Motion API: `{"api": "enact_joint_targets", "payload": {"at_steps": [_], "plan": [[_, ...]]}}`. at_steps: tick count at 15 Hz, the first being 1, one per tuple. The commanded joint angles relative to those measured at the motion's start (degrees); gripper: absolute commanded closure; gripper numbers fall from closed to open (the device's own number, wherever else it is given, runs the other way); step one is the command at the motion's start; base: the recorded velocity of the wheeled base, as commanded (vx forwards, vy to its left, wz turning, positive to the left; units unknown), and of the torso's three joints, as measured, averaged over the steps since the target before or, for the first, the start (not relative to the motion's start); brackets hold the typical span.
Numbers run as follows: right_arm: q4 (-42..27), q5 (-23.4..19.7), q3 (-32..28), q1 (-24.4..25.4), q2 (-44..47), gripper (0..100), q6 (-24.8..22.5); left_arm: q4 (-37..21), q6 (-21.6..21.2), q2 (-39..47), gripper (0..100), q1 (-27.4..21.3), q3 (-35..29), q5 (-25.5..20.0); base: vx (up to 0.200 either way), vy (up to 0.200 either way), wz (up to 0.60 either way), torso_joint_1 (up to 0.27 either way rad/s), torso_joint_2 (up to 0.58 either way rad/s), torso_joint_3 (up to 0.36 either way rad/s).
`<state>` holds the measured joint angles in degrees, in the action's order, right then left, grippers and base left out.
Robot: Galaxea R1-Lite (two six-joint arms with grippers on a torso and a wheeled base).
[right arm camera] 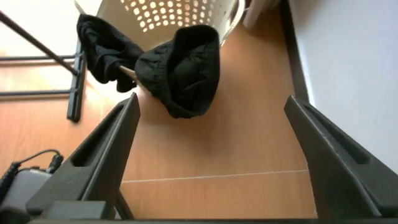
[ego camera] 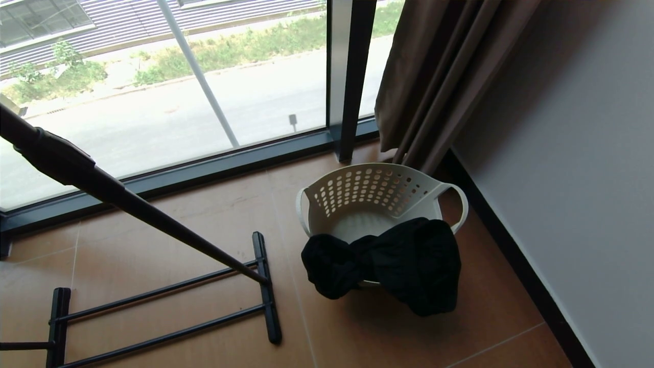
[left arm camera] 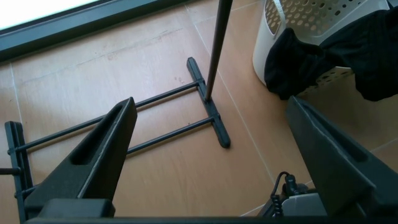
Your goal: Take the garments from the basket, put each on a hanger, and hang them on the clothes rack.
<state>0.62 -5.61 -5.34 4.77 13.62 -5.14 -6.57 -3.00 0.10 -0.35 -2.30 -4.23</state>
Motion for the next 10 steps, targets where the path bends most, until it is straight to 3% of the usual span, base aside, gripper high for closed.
{"api": "enact_joint_targets", "payload": {"at_steps": [1,3,6,7,8,10], "plan": [[3.0,-0.8,-7.7,9.4,23.8,0,-3.6,0.0,0.0,0.0,0,0.0,0.0,0.0,0.000,0.000,0.00,0.000,0.00,0.000],[5.1,-0.9,-12.7,10.8,36.3,0,-8.5,0.0,0.0,0.0,0,0.0,0.0,0.0,0.000,0.000,0.00,0.000,0.00,0.000],[5.8,-0.6,-23.4,10.8,57.0,0,-19.5,0.0,0.0,0.0,0,0.0,0.0,0.1,0.000,0.000,0.00,0.000,0.00,0.000],[5.8,-0.6,-24.9,10.8,59.8,0,-22.0,0.0,0.0,0.0,0,0.0,0.0,0.0,0.000,0.000,0.00,0.000,0.00,0.000],[5.8,-0.6,-29.3,10.8,65.8,0,-30.3,0.0,0.0,0.0,0,0.0,0.0,0.1,0.000,0.000,0.00,0.000,0.00,0.000],[6.4,-0.5,-34.9,11.0,73.7,0,-39.8,0.0,0.0,0.0,0,0.0,0.0,0.0,0.000,0.000,0.00,0.000,0.00,0.000]]}}
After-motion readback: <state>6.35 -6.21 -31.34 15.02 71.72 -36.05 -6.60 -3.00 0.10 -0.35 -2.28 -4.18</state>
